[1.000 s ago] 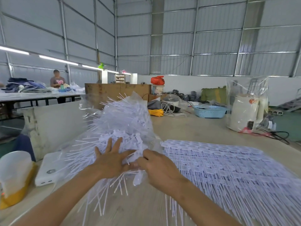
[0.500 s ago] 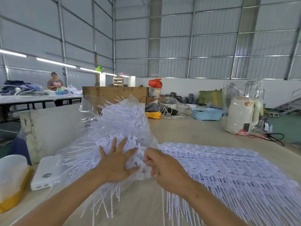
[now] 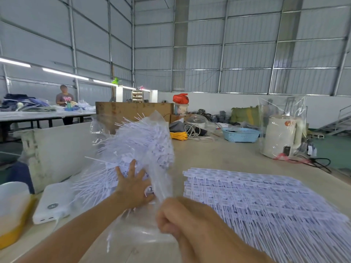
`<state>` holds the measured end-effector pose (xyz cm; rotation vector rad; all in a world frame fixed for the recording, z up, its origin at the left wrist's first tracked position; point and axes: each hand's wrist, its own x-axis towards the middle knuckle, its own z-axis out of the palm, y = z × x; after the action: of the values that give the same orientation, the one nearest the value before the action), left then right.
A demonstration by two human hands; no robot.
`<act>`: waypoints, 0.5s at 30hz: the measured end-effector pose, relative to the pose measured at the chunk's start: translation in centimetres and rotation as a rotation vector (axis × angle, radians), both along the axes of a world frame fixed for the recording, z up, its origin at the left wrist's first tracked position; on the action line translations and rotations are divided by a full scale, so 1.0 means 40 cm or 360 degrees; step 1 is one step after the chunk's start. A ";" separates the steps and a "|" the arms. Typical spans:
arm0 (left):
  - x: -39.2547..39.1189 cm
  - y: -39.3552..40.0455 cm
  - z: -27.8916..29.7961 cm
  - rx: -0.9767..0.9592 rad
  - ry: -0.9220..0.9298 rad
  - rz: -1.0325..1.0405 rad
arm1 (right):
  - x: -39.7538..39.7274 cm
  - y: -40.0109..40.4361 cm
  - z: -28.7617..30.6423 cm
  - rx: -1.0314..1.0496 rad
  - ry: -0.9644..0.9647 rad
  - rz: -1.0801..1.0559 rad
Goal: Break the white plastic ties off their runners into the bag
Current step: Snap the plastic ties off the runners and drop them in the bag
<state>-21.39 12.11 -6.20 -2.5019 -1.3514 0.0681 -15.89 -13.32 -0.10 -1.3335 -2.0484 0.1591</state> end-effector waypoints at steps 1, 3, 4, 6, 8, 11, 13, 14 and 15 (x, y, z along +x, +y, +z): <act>0.002 0.004 -0.007 0.0080 0.0009 -0.0078 | 0.014 -0.009 -0.016 -0.0130 0.0054 -0.0078; 0.003 0.009 -0.014 0.0119 0.0122 -0.0192 | 0.044 0.003 -0.050 -0.0189 -0.0095 -0.0292; -0.001 0.009 -0.011 0.0102 0.0187 -0.0220 | 0.057 0.017 -0.059 -0.0210 -0.0178 -0.0425; -0.007 0.001 -0.003 0.0120 0.0198 -0.0272 | 0.078 0.050 -0.071 -0.0233 -0.0401 -0.0713; -0.029 -0.017 0.008 0.0147 0.0052 -0.0335 | 0.093 0.085 -0.069 -0.0104 -0.0636 -0.0971; -0.069 -0.034 0.013 0.0174 0.0038 -0.0380 | 0.061 0.147 -0.055 0.0074 -0.0565 -0.0821; -0.086 -0.032 0.013 0.0205 0.0035 -0.0418 | 0.018 0.204 -0.069 -0.0043 -0.0488 -0.0690; -0.091 -0.026 0.011 0.0229 -0.0018 -0.0416 | 0.003 0.234 -0.081 -0.0154 -0.0545 -0.0710; -0.100 -0.019 0.007 0.0246 -0.0057 -0.0399 | -0.003 0.263 -0.092 -0.0247 -0.0694 -0.0777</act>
<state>-25.40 11.34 -5.92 -2.5278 -1.0035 -0.1302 -16.03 -2.79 -3.78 -2.0681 -2.0016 -0.2130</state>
